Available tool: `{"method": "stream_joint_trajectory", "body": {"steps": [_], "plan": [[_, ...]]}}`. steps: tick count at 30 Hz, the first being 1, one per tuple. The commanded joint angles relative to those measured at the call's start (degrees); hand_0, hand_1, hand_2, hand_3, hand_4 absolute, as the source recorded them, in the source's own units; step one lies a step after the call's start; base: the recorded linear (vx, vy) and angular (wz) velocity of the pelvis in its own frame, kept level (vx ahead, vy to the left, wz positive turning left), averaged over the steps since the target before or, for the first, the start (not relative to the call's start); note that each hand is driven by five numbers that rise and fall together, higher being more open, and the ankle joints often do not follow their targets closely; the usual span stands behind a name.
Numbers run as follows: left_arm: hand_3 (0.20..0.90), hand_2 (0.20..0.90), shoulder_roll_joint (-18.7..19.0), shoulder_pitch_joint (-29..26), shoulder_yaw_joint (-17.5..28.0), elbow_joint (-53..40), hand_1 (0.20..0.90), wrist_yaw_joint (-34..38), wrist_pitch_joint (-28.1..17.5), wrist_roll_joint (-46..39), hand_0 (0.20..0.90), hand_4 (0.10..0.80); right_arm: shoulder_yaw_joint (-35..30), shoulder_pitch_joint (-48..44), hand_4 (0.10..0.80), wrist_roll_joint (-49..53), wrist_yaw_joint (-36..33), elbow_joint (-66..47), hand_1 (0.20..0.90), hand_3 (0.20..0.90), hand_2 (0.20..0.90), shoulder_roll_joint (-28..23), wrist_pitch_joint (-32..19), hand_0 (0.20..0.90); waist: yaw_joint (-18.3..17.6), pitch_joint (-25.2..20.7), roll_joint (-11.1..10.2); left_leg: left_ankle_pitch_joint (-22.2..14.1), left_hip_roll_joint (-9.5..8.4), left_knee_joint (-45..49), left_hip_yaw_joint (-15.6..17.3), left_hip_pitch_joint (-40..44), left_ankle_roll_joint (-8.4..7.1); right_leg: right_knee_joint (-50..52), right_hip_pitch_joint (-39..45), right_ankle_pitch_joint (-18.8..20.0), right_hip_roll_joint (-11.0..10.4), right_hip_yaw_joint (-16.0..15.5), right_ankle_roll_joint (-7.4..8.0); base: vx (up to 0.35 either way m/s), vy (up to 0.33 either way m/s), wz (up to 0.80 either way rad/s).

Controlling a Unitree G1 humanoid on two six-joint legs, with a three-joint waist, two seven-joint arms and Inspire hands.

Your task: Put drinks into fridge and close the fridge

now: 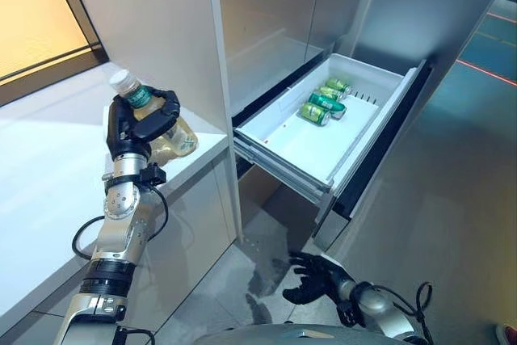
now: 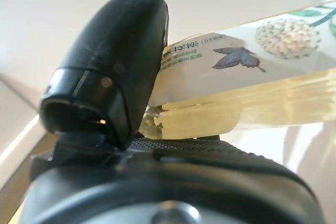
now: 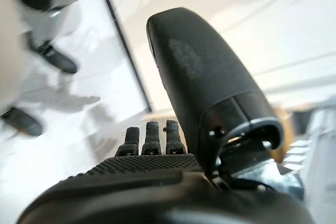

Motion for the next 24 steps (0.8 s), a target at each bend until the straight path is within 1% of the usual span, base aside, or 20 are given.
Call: {"method": "stream_joint_trajectory", "body": {"steps": [1, 3, 5, 6, 7, 8, 11, 14, 15, 20, 24], "plan": [[0.200, 0.300, 2.46, -9.00, -2.16, -11.52, 0.300, -8.94, -9.66, -1.15, 0.300, 0.100, -0.37, -3.90, 0.800, 5.53, 5.65, -10.24, 0.900, 0.900, 0.900, -1.58, -1.39, 0.900, -1.14, -1.41, 1.42, -5.35, -2.21, 1.15, 0.50, -0.32, 1.63, 10.06, -0.20, -10.11, -0.38, 0.01, 3.82, 0.000, 0.000, 0.00], [0.200, 0.300, 2.44, -8.50, -3.75, -13.42, 0.300, -11.20, -9.94, 0.77, 0.300, 0.100, -1.29, -5.06, 0.800, 7.96, 7.82, -15.08, 0.900, 0.900, 0.900, -2.72, -1.28, 0.900, -1.03, -1.26, 1.35, -5.22, -2.24, 1.05, 0.23, -0.26, 1.70, 10.08, -0.22, -9.97, -0.38, 0.00, 3.87, -0.032, -0.026, 0.01], [0.200, 0.300, 2.73, -7.99, -4.78, -14.85, 0.300, -14.80, -9.09, -0.22, 0.300, 0.100, -2.42, -6.44, 0.800, 11.31, 8.67, -20.14, 0.900, 0.900, 0.900, -3.92, -0.85, 0.900, -0.92, -1.13, 1.34, -5.11, -2.24, 1.04, 0.18, -0.24, 1.79, 10.06, -0.21, -9.78, -0.40, 0.01, 3.92, -0.018, -0.010, -0.01], [0.200, 0.300, 2.68, -7.52, -5.38, -15.97, 0.300, -18.16, -7.83, -2.12, 0.300, 0.100, -3.47, -7.68, 0.800, 14.59, 9.07, -23.78, 0.900, 0.900, 0.900, -4.70, -0.95, 0.900, -0.85, -1.02, 1.39, -5.03, -2.26, 1.04, 0.19, -0.24, 1.89, 10.00, -0.21, -9.67, -0.38, 0.10, 3.93, -0.035, -0.018, -0.02], [0.200, 0.300, 2.53, -7.15, -5.80, -16.37, 0.300, -19.95, -7.19, -2.44, 0.300, 0.100, -4.09, -8.46, 0.800, 16.62, 8.98, -26.03, 0.900, 0.900, 0.900, -4.97, -1.53, 0.900, -0.83, -0.96, 1.45, -5.01, -2.24, 1.05, 0.27, -0.24, 1.94, 10.04, -0.28, -9.59, -0.37, 0.17, 3.94, -0.035, -0.014, -0.02], [0.200, 0.300, 2.46, -6.78, -6.41, -16.92, 0.300, -21.65, -6.09, -3.21, 0.300, 0.100, -4.91, -9.58, 0.800, 18.82, 8.55, -29.67, 0.900, 0.900, 0.900, -5.42, -1.00, 0.900, -0.82, -0.90, 1.56, -5.04, -2.25, 1.07, 0.34, -0.25, 2.02, 10.00, -0.32, -9.51, -0.38, 0.27, 3.98, 0.000, 0.000, 0.00], [0.200, 0.300, 2.44, -5.57, -7.67, -17.89, 0.300, -24.61, -3.25, -3.93, 0.300, 0.100, -6.34, -11.91, 0.800, 22.81, 7.53, -35.98, 0.900, 0.900, 0.900, -6.43, -1.26, 0.900, -0.73, -0.91, 1.75, -5.09, -2.25, 1.12, 0.67, -0.34, 2.20, 9.73, -0.40, -9.34, -0.37, 0.52, 4.08, -0.008, -0.001, -0.01], [0.200, 0.300, 2.86, -5.22, -8.57, -18.12, 0.300, -26.04, -1.53, -3.85, 0.300, 0.100, -6.96, -14.15, 0.800, 26.17, 7.82, -38.97, 0.900, 0.900, 0.900, -7.19, -0.61, 0.900, -0.68, -1.00, 1.80, -5.15, -2.23, 1.26, 1.00, -0.44, 2.32, 9.45, -0.43, -9.14, -0.35, 0.72, 4.06, -0.017, -0.004, -0.06], [0.200, 0.300, 3.12, -5.23, -9.12, -18.03, 0.300, -26.47, -0.83, -3.91, 0.300, 0.100, -7.07, -15.21, 0.800, 28.08, 7.86, -40.28, 0.900, 0.900, 0.900, -7.68, 0.74, 0.900, -0.67, -1.09, 1.75, -5.17, -2.24, 1.35, 1.16, -0.51, 2.33, 9.30, -0.41, -9.06, -0.36, 0.70, 4.03, -0.012, -0.008, -0.05], [0.200, 0.300, 4.06, -5.81, -11.21, -17.73, 0.300, -26.28, 1.25, -3.57, 0.300, 0.100, -6.20, -17.50, 0.800, 34.24, 9.74, -42.70, 0.900, 0.900, 0.900, -9.40, 4.22, 0.900, -0.80, -1.31, 1.37, -5.12, -2.26, 1.66, 1.77, -0.75, 2.42, 8.82, -0.44, -8.64, -0.22, 0.93, 3.87, -0.008, -0.009, -0.03], [0.200, 0.300, 3.97, -6.95, -12.79, -16.53, 0.300, -26.25, 3.10, -5.09, 0.300, 0.100, -5.00, -19.07, 0.800, 38.17, 11.73, -43.03, 0.900, 0.900, 0.900, -9.57, 7.59, 0.900, -1.06, -1.66, 1.11, -5.02, -2.23, 1.62, 2.16, -0.79, 2.37, 8.43, -0.40, -8.37, -0.04, 1.19, 3.82, 0.001, -0.006, -0.01]]}}
